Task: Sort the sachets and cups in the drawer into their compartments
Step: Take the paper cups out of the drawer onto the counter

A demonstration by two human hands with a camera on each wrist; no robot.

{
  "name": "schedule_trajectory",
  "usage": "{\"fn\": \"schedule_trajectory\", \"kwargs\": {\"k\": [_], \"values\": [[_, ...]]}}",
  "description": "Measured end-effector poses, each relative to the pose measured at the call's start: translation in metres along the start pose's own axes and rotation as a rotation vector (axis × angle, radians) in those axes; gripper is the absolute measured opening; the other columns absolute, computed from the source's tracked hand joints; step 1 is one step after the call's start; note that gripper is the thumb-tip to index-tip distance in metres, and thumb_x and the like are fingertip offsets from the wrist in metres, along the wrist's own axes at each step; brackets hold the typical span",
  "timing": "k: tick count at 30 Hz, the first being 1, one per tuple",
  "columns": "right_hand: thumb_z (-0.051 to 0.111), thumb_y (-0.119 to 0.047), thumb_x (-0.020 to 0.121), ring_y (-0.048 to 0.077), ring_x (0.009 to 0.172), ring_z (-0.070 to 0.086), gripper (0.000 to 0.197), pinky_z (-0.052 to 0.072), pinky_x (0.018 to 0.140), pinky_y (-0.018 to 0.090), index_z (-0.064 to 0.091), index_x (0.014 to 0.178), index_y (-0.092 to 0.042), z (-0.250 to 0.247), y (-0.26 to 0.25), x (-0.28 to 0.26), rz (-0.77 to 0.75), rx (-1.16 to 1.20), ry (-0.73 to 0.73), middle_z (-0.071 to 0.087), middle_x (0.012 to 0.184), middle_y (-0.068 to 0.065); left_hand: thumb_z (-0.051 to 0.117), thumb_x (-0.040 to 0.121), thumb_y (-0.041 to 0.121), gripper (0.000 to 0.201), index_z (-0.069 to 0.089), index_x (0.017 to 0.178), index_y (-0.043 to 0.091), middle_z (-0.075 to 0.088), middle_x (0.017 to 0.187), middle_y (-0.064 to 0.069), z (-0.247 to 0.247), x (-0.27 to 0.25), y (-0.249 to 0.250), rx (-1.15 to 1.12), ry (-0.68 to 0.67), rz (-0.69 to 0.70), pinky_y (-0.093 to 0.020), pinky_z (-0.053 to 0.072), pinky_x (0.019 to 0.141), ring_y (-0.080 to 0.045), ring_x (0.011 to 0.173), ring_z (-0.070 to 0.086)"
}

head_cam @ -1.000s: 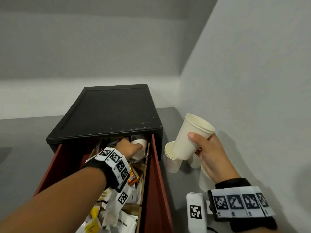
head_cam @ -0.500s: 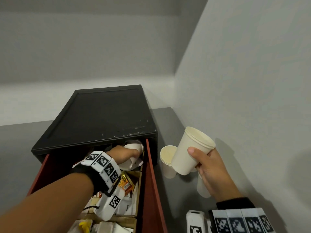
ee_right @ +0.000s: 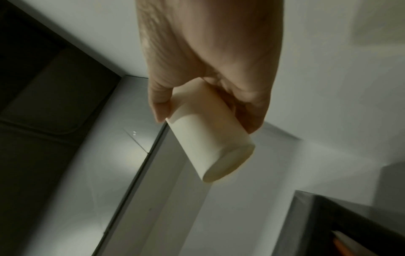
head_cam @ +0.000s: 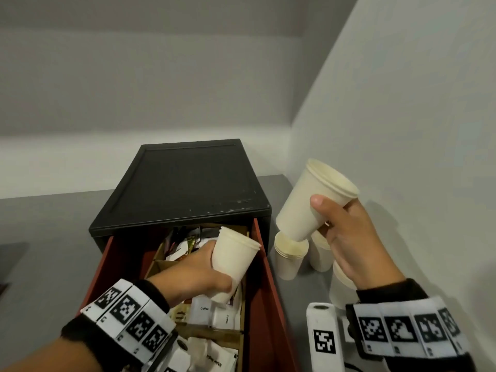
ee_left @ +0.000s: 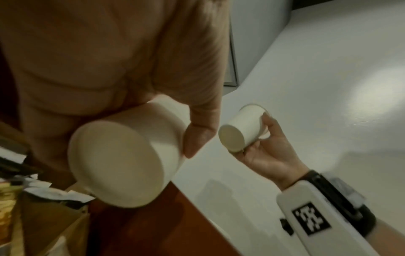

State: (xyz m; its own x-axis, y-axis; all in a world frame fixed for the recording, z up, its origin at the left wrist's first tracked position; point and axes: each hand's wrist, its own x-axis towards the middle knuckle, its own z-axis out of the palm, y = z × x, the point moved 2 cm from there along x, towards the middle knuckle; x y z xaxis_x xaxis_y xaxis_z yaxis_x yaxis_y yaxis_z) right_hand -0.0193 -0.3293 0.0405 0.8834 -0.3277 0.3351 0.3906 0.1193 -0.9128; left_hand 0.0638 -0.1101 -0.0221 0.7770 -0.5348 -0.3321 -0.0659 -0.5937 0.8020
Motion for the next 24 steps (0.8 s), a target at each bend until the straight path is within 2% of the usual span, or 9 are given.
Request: {"fn": "schedule_trajectory", "kwargs": {"k": [1,3,7,11,14,16,18,21,24], "values": [[0.072,-0.037,0.054,0.008,0.096,0.065,0.059,0.053,0.07,0.021,0.059,0.111,-0.029,0.007,-0.009,0.002,-0.033,0.003,-0.017,0.07,0.098,-0.009,0.074,0.058,0.022,0.078,0.038,0.127,0.028,0.055,0.111,0.003,-0.001,-0.004,0.003,0.006,0.017,0.056,-0.029,0.056,0.077,-0.014,0.103,0.056],[0.071,-0.035,0.057,0.008,0.097,0.065,0.053,0.053,0.073,0.022,0.06,0.108,-0.03,0.024,-0.028,0.005,-0.102,-0.008,-0.055,0.07,0.099,-0.009,0.077,0.059,0.018,0.08,0.038,0.128,0.029,0.053,0.114,0.006,-0.004,-0.01,0.01,0.026,0.063,0.162,-0.032,0.056,0.083,-0.012,0.106,0.054],[0.072,-0.036,0.06,0.015,0.105,0.063,0.057,0.054,0.083,0.032,0.059,0.114,-0.028,0.053,-0.049,0.008,-0.177,-0.092,-0.127,0.068,0.108,-0.004,0.076,0.069,0.009,0.078,0.033,0.131,0.031,0.051,0.115,0.01,-0.005,-0.017,0.029,0.009,0.139,0.329,-0.025,0.056,0.081,-0.007,0.105,0.053],[0.076,-0.045,0.056,0.019,0.111,0.06,0.079,0.051,0.094,0.044,0.051,0.128,-0.023,0.068,-0.034,0.009,-0.042,-0.283,-0.217,0.064,0.119,0.0,0.075,0.071,0.008,0.076,0.032,0.127,0.033,0.051,0.111,0.011,-0.003,-0.023,0.047,-0.052,0.193,0.433,-0.014,0.054,0.069,-0.005,0.098,0.055],[0.078,-0.048,0.052,0.019,0.11,0.06,0.078,0.05,0.095,0.047,0.054,0.122,-0.024,0.064,-0.021,0.006,0.036,-0.389,-0.271,0.064,0.117,-0.001,0.074,0.071,0.004,0.078,0.032,0.13,0.03,0.052,0.112,0.009,-0.001,-0.023,0.055,-0.122,0.185,0.492,-0.016,0.054,0.072,-0.005,0.098,0.056],[0.08,-0.048,0.047,0.02,0.11,0.059,0.077,0.048,0.097,0.047,0.056,0.117,-0.024,0.055,-0.014,0.002,0.076,-0.393,-0.253,0.064,0.115,0.001,0.074,0.071,0.004,0.08,0.031,0.133,0.03,0.051,0.115,0.011,0.0,-0.022,0.058,-0.143,0.181,0.511,-0.011,0.051,0.073,-0.002,0.1,0.054],[0.082,-0.045,0.045,0.017,0.114,0.058,0.084,0.046,0.1,0.044,0.055,0.122,-0.025,0.045,-0.004,-0.003,0.131,-0.356,-0.245,0.064,0.119,-0.004,0.075,0.072,0.005,0.08,0.031,0.134,0.029,0.052,0.116,0.012,0.003,-0.021,0.059,-0.172,0.164,0.523,-0.009,0.049,0.074,0.0,0.102,0.054],[0.084,-0.043,0.045,0.016,0.116,0.058,0.089,0.048,0.098,0.039,0.052,0.127,-0.027,0.034,0.007,-0.011,0.173,-0.338,-0.242,0.064,0.121,-0.004,0.078,0.072,0.011,0.079,0.033,0.135,0.028,0.053,0.119,0.013,0.012,-0.017,0.063,-0.182,0.125,0.537,-0.014,0.051,0.082,-0.001,0.107,0.055],[0.081,-0.041,0.047,0.019,0.111,0.061,0.088,0.051,0.095,0.043,0.051,0.128,-0.025,0.023,0.015,-0.015,0.171,-0.343,-0.158,0.066,0.118,0.0,0.076,0.075,0.009,0.074,0.038,0.137,0.025,0.056,0.124,0.011,0.024,-0.011,0.068,-0.17,0.054,0.515,-0.021,0.05,0.091,-0.005,0.113,0.056]]}}
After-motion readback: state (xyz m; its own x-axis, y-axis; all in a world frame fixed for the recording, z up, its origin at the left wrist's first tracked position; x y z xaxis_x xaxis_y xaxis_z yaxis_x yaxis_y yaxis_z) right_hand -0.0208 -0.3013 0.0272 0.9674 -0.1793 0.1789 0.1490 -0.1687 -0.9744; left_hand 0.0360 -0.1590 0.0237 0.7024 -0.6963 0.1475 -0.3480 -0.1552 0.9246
